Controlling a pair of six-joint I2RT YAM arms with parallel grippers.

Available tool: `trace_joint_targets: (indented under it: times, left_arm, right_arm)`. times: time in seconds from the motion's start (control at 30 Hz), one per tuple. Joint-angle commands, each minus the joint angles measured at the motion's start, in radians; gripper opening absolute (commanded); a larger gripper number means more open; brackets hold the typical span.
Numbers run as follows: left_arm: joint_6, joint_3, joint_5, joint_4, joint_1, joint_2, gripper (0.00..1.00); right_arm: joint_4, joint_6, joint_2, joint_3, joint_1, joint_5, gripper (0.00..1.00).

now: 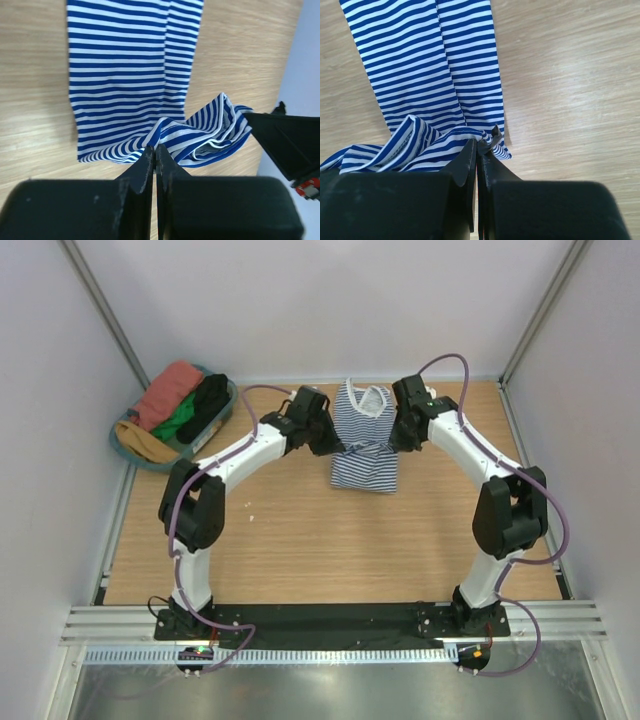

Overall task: Fold and stack the tank tops
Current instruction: Fold the tank top

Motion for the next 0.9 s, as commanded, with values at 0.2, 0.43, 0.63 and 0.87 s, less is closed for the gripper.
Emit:
trace_joint_targets:
  times: [0.2,0.43,0.63,0.87]
  left_arm:
    - [0.029,0.149,0.037,0.012,0.034,0.075,0.00]
    - [0.046,0.222,0.032,0.003,0.058,0.135,0.00]
    - [0.079,0.282,0.013,-0.004,0.071,0.192,0.00]
    - [0.069,0.379,0.064,0.014,0.097,0.323,0.00]
  right_arm:
    - [0.003,-0.022,0.062,0.146,-0.041,-0.008,0.01]
    - [-0.009,-0.027,0.135,0.220,-0.066,-0.021,0.01]
    - [0.004,-0.028,0.201,0.260,-0.082,-0.025,0.01]
    - [0.037,-0.019,0.312,0.338,-0.099,-0.058,0.01]
